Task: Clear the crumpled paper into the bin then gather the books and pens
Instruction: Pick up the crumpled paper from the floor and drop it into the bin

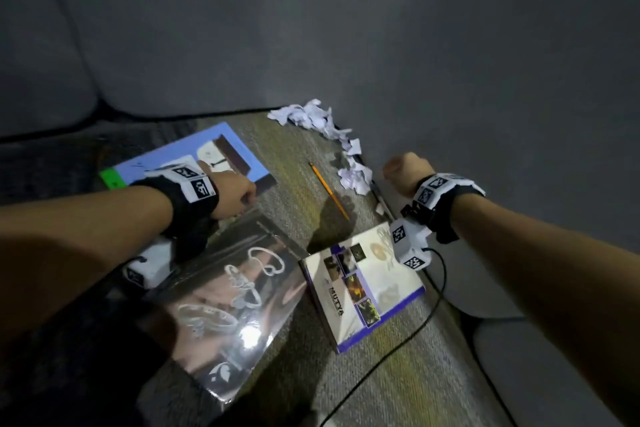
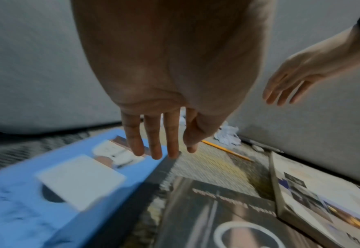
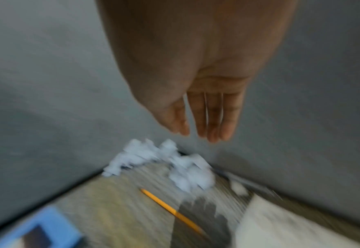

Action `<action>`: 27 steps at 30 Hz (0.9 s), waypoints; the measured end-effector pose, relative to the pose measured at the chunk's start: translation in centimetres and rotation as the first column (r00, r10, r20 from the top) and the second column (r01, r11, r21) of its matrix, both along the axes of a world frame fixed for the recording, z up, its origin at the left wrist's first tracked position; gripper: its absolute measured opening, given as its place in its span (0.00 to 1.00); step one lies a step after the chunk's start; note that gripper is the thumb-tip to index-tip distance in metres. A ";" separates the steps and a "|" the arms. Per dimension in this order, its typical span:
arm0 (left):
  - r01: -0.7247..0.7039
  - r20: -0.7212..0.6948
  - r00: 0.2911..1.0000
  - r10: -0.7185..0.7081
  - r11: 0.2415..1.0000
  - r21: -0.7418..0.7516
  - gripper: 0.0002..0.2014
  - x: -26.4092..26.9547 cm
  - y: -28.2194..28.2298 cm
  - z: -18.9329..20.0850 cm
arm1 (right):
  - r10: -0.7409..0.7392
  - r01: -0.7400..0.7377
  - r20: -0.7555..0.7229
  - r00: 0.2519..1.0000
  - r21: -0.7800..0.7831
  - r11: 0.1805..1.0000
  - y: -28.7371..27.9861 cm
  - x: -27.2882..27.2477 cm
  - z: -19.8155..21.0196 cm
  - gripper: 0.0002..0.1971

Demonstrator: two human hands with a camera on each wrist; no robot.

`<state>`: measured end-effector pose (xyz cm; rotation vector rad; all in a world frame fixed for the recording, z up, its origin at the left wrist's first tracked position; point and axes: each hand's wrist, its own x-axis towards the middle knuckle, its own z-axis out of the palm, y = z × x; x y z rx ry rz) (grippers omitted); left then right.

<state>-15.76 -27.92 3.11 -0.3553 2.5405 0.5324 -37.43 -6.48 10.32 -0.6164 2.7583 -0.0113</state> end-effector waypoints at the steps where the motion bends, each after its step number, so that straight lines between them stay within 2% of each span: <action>1: 0.028 0.007 1.000 -0.029 0.999 0.019 0.12 -1.4 1.5 -1.3 | -0.058 0.058 0.007 0.998 -0.009 0.998 1.8 -0.8 -2.3 0.14; 3: 0.066 0.032 0.997 -0.068 0.997 0.045 0.12 -3.6 4.0 -3.5 | -0.079 0.080 0.044 0.996 -0.026 0.996 4.1 -1.3 -6.6 0.15; 6: 0.090 0.029 0.995 -0.091 0.995 0.048 0.13 -6.2 6.1 -6.1 | -0.011 0.013 0.073 0.997 -0.018 1.000 5.0 -1.4 -11.5 0.11; 9: 0.075 -0.067 0.995 -0.074 0.997 0.006 0.14 -8.7 6.9 -7.2 | 0.071 -0.073 -0.035 0.997 -0.046 0.996 4.0 -2.4 -14.6 0.20; 12: 0.039 -0.154 0.987 -0.044 0.999 -0.035 0.14 -10.4 6.7 -7.7 | 0.107 -0.126 -0.130 0.986 -0.151 0.981 1.3 -3.8 -15.7 0.32; 14: 0.011 -0.220 0.975 -0.025 0.998 -0.066 0.14 -11.1 6.1 -8.3 | 0.120 -0.146 -0.139 0.983 -0.198 0.969 -0.7 -5.0 -16.3 0.42; 16: -0.042 -0.273 0.962 0.019 0.996 -0.082 0.14 -11.3 5.6 -9.0 | 0.124 -0.145 -0.116 0.986 -0.195 0.970 -3.0 -6.0 -17.3 0.47; 18: -0.104 -0.272 0.959 0.076 0.991 -0.089 0.18 -11.0 5.3 -9.6 | 0.085 -0.098 -0.104 0.991 -0.121 0.988 -5.1 -6.4 -18.5 0.46; 20: -0.149 -0.229 0.966 0.118 0.981 -0.121 0.21 -10.4 5.3 -10.0 | -0.019 0.015 -0.066 0.998 -0.055 0.998 -6.9 -6.4 -18.9 0.39; 22: -0.125 -0.244 0.966 0.087 0.981 -0.146 0.25 -9.6 5.5 -10.9 | -0.087 0.084 -0.063 0.994 -0.040 0.996 -8.1 -6.5 -19.1 0.31; 24: -0.090 -0.284 0.958 0.051 0.988 -0.124 0.29 -8.8 5.7 -11.7 | -0.130 0.122 -0.076 0.989 -0.104 0.987 -8.9 -6.8 -19.4 0.27; 27: -0.026 -0.289 0.957 -0.013 0.991 -0.133 0.31 -8.4 5.4 -12.6 | -0.124 0.120 0.002 0.992 -0.240 0.963 -9.4 -7.4 -19.6 0.28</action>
